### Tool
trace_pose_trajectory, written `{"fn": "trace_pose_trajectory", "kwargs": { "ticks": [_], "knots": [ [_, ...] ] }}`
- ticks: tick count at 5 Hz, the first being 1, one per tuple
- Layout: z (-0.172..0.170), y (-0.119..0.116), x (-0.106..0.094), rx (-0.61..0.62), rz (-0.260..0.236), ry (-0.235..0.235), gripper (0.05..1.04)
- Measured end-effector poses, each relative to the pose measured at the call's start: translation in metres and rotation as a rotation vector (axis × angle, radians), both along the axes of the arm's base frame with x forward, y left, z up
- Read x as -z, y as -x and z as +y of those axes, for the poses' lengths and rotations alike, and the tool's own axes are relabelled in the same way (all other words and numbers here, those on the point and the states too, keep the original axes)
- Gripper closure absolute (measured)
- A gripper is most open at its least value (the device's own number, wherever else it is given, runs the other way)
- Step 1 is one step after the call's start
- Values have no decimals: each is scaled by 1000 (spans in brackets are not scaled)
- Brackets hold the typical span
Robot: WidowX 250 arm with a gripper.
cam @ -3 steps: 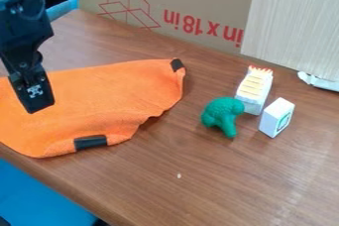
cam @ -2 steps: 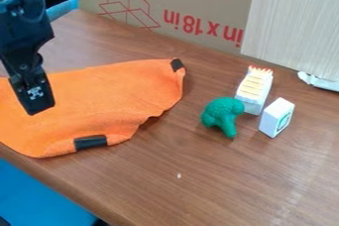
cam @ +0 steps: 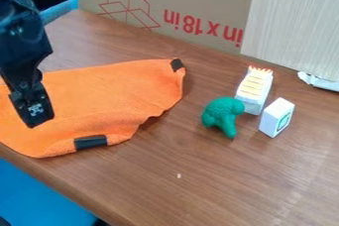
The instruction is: Unfold the cloth from top right to bottom left
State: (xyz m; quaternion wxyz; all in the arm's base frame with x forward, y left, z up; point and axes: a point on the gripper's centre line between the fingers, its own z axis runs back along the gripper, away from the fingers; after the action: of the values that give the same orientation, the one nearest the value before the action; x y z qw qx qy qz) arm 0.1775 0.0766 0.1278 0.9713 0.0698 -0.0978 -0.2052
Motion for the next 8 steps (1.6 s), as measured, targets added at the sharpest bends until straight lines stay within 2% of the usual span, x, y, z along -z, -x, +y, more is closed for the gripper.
{"fn": "trace_pose_trajectory", "kwargs": {
  "ticks": [2,4,8],
  "knots": [
    [-2,-4,18,3,-82,-74,83],
    [-7,-16,36,12,-94,-111,83],
    [-6,-13,70,21,-121,-187,83]
  ]
}}
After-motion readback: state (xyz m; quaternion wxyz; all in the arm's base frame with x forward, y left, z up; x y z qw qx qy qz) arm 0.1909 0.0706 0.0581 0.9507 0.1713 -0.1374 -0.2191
